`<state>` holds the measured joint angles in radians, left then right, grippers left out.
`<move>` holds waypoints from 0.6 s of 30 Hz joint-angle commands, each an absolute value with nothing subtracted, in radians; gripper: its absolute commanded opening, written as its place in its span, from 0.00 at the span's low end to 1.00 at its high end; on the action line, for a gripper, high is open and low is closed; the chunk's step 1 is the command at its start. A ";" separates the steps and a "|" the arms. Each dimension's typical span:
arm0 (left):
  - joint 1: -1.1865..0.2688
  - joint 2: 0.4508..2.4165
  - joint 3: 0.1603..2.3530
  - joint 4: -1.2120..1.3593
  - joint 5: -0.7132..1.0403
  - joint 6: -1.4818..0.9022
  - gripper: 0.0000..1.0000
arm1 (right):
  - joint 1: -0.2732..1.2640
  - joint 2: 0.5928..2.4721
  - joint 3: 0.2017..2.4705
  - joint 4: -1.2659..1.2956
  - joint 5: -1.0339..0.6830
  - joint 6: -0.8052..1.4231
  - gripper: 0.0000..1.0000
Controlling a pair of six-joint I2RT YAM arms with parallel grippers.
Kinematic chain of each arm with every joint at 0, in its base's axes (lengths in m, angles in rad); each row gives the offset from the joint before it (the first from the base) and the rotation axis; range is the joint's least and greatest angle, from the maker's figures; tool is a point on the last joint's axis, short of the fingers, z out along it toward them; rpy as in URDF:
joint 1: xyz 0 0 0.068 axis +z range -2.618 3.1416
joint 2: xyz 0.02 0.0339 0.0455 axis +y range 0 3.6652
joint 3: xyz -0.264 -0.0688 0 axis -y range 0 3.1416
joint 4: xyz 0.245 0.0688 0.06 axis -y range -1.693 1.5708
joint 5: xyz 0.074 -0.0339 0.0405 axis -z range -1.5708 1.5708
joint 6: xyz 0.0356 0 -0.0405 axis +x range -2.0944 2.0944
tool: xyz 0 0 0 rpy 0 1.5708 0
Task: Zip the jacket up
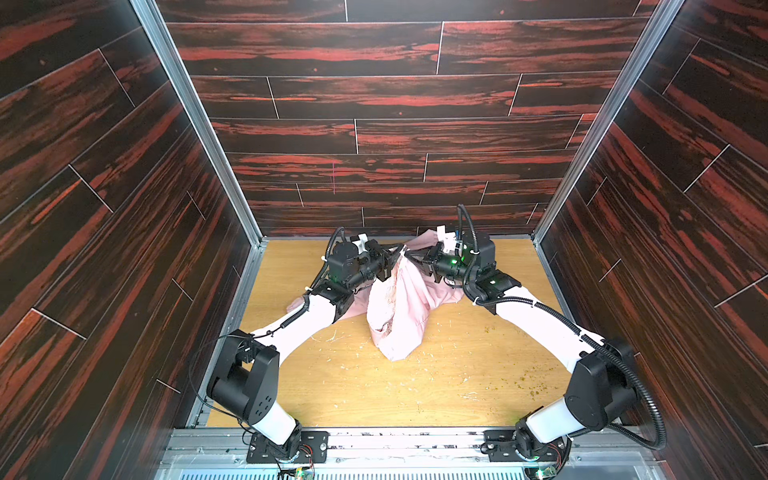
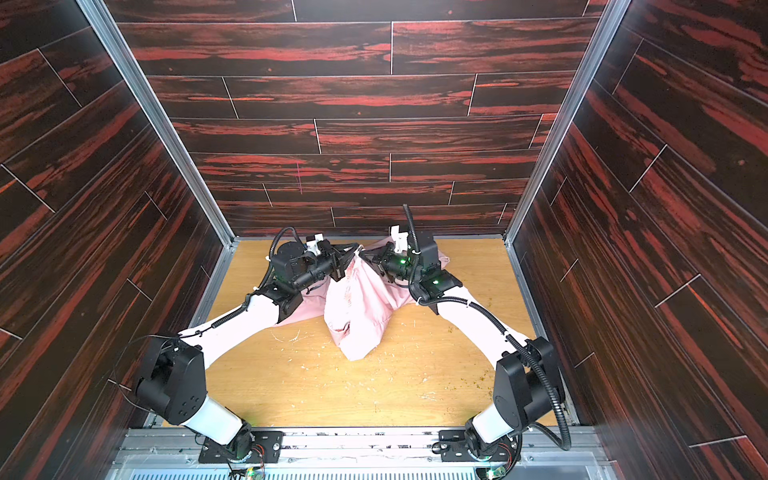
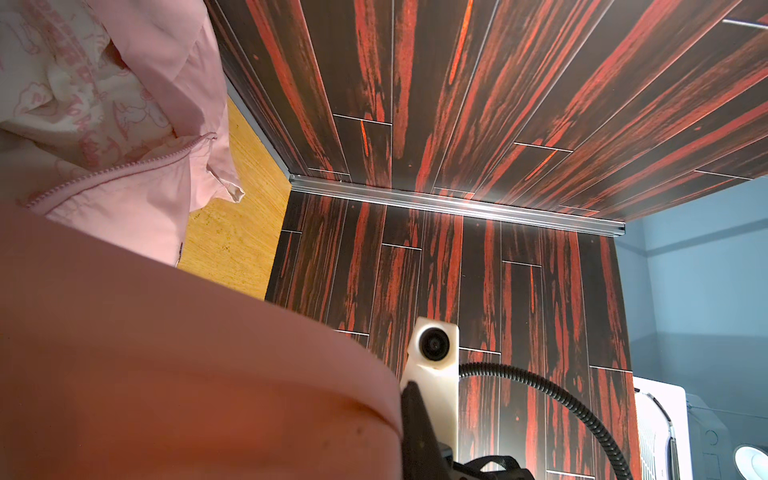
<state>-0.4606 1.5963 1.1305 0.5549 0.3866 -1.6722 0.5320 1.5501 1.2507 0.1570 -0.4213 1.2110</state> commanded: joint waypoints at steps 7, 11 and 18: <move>-0.430 1.549 1.177 0.780 0.270 -1.675 0.00 | 0.626 1.559 1.240 -0.027 -0.716 1.185 0.00; -0.429 1.534 1.148 0.766 0.281 -1.665 0.00 | 0.587 1.550 1.220 -0.032 -0.747 1.175 0.00; -0.430 1.523 1.094 0.771 0.317 -1.664 0.00 | 0.481 1.469 1.235 -0.265 -0.778 0.972 0.31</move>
